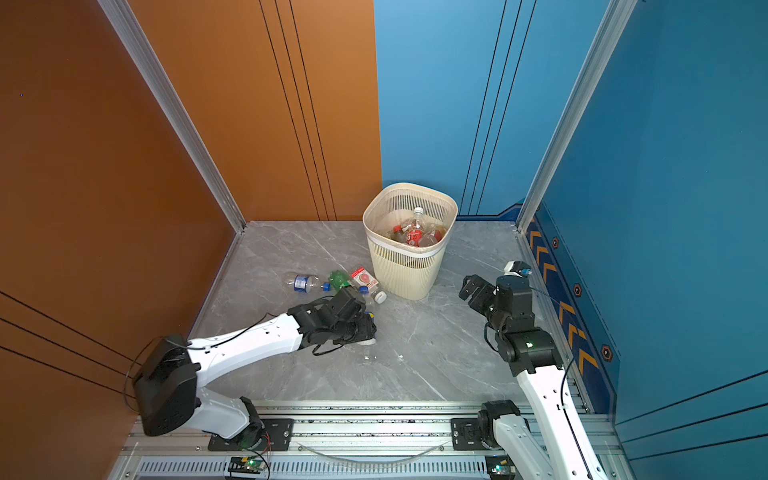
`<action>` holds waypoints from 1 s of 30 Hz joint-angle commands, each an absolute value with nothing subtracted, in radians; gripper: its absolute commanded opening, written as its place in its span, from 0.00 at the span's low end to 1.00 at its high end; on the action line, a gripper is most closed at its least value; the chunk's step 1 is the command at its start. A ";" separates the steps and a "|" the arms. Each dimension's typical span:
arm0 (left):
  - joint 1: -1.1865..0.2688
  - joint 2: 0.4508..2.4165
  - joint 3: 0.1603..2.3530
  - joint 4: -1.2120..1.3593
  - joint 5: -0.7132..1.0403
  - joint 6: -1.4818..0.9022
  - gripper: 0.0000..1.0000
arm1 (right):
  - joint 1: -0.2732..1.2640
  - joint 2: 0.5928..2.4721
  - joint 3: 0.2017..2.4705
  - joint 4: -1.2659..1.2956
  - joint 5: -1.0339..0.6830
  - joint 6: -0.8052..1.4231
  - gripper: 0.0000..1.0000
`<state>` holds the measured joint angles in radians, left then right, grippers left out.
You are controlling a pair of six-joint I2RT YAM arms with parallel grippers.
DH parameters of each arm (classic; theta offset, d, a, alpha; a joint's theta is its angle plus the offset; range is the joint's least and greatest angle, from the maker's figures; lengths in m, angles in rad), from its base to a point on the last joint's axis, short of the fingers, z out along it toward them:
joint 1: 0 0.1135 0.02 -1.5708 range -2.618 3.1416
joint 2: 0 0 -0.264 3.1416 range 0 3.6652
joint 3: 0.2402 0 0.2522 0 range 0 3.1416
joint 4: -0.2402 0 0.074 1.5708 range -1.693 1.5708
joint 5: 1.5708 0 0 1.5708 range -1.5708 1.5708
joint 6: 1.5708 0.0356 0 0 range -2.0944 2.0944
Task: Put the plastic bottles in the bin
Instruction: 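Lift the Pepsi bottle with the left gripper and carry it over the bin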
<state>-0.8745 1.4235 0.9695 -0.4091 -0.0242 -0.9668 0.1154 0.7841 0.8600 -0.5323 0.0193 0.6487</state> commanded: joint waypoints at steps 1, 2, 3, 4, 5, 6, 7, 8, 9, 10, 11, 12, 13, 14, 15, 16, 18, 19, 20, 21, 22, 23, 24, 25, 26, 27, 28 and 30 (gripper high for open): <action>-0.877 1.291 0.943 -0.481 -0.114 -0.929 0.55 | 0.109 0.792 0.851 -0.490 -0.004 0.669 1.00; -0.871 1.248 0.949 -0.497 -0.137 -0.906 0.55 | 0.109 0.794 0.851 -0.488 -0.006 0.671 1.00; -0.861 1.209 0.961 -0.516 -0.155 -0.879 0.55 | 0.108 0.795 0.851 -0.486 -0.007 0.673 1.00; -0.846 1.182 0.974 -0.534 -0.163 -0.858 0.56 | 0.109 0.796 0.851 -0.485 -0.008 0.674 1.00; -0.827 1.157 0.992 -0.553 -0.166 -0.835 0.56 | 0.109 0.796 0.851 -0.483 -0.010 0.675 1.00; -0.805 1.137 1.010 -0.562 -0.165 -0.808 0.56 | 0.109 0.797 0.851 -0.482 -0.009 0.675 1.00; -0.787 1.124 1.022 -0.570 -0.160 -0.790 0.57 | 0.108 0.798 0.851 -0.480 -0.011 0.675 1.00; -0.767 1.112 1.039 -0.578 -0.155 -0.770 0.58 | 0.107 0.796 0.851 -0.481 -0.011 0.676 1.00; -0.746 1.106 1.068 -0.584 -0.147 -0.749 0.58 | 0.108 0.796 0.851 -0.482 -0.011 0.676 1.00; -0.732 1.104 1.084 -0.590 -0.135 -0.732 0.59 | 0.109 0.794 0.851 -0.482 -0.013 0.677 1.00; -0.712 1.107 1.109 -0.598 -0.125 -0.709 0.59 | 0.108 0.791 0.853 -0.486 -0.013 0.677 1.00; -0.696 1.112 1.140 -0.604 -0.111 -0.683 0.59 | 0.109 0.787 0.854 -0.491 -0.011 0.675 1.00; -0.682 1.122 1.168 -0.610 -0.103 -0.659 0.59 | 0.108 0.783 0.854 -0.496 -0.008 0.673 1.00; -0.668 1.135 1.208 -0.621 -0.096 -0.631 0.59 | 0.108 0.777 0.852 -0.501 -0.004 0.672 1.00; -0.657 1.152 1.252 -0.631 -0.094 -0.602 0.59 | 0.109 0.769 0.852 -0.504 -0.003 0.670 0.99; -0.650 1.171 1.289 -0.638 -0.089 -0.565 0.59 | 0.109 0.766 0.850 -0.508 -0.002 0.669 1.00; -0.630 1.221 1.394 -0.663 -0.089 -0.489 0.59 | 0.107 0.758 0.851 -0.516 0.000 0.667 1.00; -0.621 1.246 1.442 -0.669 -0.087 -0.458 0.59 | 0.107 0.756 0.853 -0.520 0.000 0.666 1.00; -0.611 1.275 1.494 -0.673 -0.084 -0.428 0.59 | 0.106 0.753 0.856 -0.521 0.001 0.664 1.00; -0.600 1.309 1.546 -0.673 -0.077 -0.403 0.60 | 0.107 0.751 0.856 -0.523 0.001 0.662 1.00; -0.593 1.340 1.593 -0.673 -0.068 -0.386 0.60 | 0.106 0.749 0.860 -0.526 0.003 0.659 1.00; -0.586 1.378 1.648 -0.674 -0.061 -0.375 0.60 | 0.106 0.748 0.862 -0.529 0.004 0.660 1.00; -0.582 1.419 1.704 -0.674 -0.049 -0.367 0.60 | 0.105 0.747 0.863 -0.532 0.005 0.658 1.00; -0.582 1.455 1.753 -0.669 -0.033 -0.357 0.60 | 0.106 0.748 0.865 -0.532 0.003 0.659 1.00; -0.585 1.496 1.807 -0.665 -0.025 -0.346 0.60 | 0.106 0.746 0.867 -0.534 0.003 0.660 1.00; -0.587 1.536 1.861 -0.663 -0.018 -0.344 0.60 | 0.105 0.745 0.867 -0.538 0.004 0.659 1.00; -0.588 1.576 1.907 -0.662 -0.007 -0.344 0.60 | 0.106 0.743 0.867 -0.538 0.005 0.660 1.00; -0.590 1.660 2.008 -0.643 0.012 -0.349 0.60 | 0.104 0.739 0.866 -0.540 0.006 0.658 1.00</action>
